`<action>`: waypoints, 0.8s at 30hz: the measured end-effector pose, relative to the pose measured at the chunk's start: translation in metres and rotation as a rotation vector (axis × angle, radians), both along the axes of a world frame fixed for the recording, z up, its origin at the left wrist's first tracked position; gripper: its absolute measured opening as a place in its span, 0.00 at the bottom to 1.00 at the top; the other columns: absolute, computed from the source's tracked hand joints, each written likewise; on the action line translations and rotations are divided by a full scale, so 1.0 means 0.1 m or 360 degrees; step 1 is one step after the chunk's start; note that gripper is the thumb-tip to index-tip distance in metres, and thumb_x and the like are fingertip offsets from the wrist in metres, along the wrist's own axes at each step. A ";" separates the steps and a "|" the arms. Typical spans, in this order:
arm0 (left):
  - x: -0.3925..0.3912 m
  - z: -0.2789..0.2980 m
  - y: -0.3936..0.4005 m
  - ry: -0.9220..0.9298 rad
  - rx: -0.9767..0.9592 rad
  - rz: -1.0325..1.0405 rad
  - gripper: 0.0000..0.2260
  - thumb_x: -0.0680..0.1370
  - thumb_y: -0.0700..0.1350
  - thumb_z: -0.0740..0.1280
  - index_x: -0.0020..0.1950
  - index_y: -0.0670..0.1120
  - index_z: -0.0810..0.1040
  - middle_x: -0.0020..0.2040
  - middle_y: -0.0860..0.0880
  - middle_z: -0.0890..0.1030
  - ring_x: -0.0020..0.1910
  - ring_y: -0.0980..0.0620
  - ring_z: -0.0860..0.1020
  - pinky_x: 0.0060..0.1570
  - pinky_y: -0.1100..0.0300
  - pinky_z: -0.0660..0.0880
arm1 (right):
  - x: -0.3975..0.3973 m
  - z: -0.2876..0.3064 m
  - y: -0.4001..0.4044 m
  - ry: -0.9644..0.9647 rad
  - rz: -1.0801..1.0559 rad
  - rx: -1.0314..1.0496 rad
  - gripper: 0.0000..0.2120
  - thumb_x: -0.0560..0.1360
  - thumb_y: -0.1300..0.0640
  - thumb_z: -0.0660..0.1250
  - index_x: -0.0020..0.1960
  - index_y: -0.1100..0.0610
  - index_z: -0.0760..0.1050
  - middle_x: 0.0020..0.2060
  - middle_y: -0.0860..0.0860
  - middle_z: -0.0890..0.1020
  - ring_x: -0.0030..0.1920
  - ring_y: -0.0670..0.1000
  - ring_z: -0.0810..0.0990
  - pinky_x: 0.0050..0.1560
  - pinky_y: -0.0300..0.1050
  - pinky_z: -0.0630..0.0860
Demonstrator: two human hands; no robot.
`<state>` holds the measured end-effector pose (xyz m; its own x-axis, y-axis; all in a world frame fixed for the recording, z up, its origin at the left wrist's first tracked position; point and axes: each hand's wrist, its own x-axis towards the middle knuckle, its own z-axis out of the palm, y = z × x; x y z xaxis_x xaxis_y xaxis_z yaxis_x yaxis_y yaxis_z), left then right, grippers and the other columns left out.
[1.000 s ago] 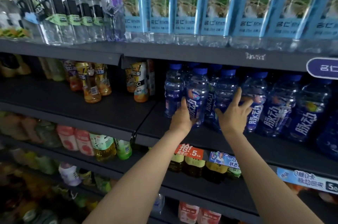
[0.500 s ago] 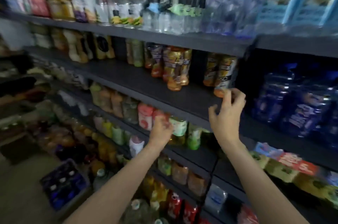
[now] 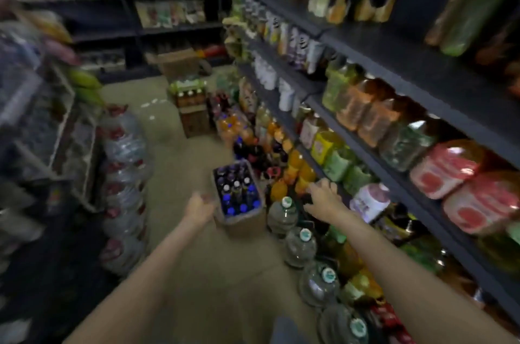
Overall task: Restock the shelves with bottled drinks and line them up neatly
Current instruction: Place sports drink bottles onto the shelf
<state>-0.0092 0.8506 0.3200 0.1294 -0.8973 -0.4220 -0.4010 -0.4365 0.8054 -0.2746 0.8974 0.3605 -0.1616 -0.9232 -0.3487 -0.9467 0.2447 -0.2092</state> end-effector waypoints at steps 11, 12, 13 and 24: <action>0.64 -0.99 -1.68 -0.0032 0.0356 0.0445 0.07 0.77 0.34 0.59 0.52 0.41 0.63 0.36 0.46 0.72 0.31 0.52 0.72 0.28 0.62 0.66 | 0.50 -1.45 -2.15 -0.0287 0.0337 0.0504 0.21 0.76 0.49 0.64 0.65 0.55 0.67 0.62 0.58 0.65 0.64 0.60 0.61 0.62 0.48 0.63; 0.57 -1.09 -1.90 -0.0022 0.0371 0.0421 0.07 0.77 0.33 0.59 0.53 0.41 0.63 0.36 0.46 0.72 0.31 0.52 0.71 0.26 0.65 0.67 | 0.49 -1.60 -2.38 -0.0298 0.0355 0.0532 0.21 0.76 0.48 0.64 0.66 0.55 0.66 0.62 0.58 0.65 0.65 0.60 0.60 0.62 0.48 0.63; 0.49 -1.21 -2.12 -0.0010 0.0396 0.0413 0.08 0.77 0.32 0.59 0.53 0.40 0.63 0.37 0.45 0.72 0.31 0.52 0.71 0.23 0.68 0.67 | 0.48 -1.75 -2.61 -0.0304 0.0368 0.0559 0.22 0.76 0.48 0.64 0.66 0.54 0.66 0.63 0.58 0.65 0.65 0.60 0.61 0.62 0.49 0.63; 0.16 -3.34 -3.36 -0.0290 0.0561 -0.0072 0.14 0.76 0.33 0.60 0.61 0.38 0.71 0.44 0.37 0.76 0.46 0.37 0.77 0.46 0.53 0.72 | 0.92 -4.21 -4.04 -0.0655 0.0205 0.0777 0.28 0.71 0.54 0.71 0.68 0.57 0.67 0.63 0.59 0.69 0.65 0.58 0.68 0.63 0.47 0.66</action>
<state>0.0068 0.5151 -0.0136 0.1941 -0.7082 -0.6788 -0.5489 -0.6519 0.5232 -0.1823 0.4932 -0.0609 0.1761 -0.6462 -0.7426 -0.8409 0.2934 -0.4547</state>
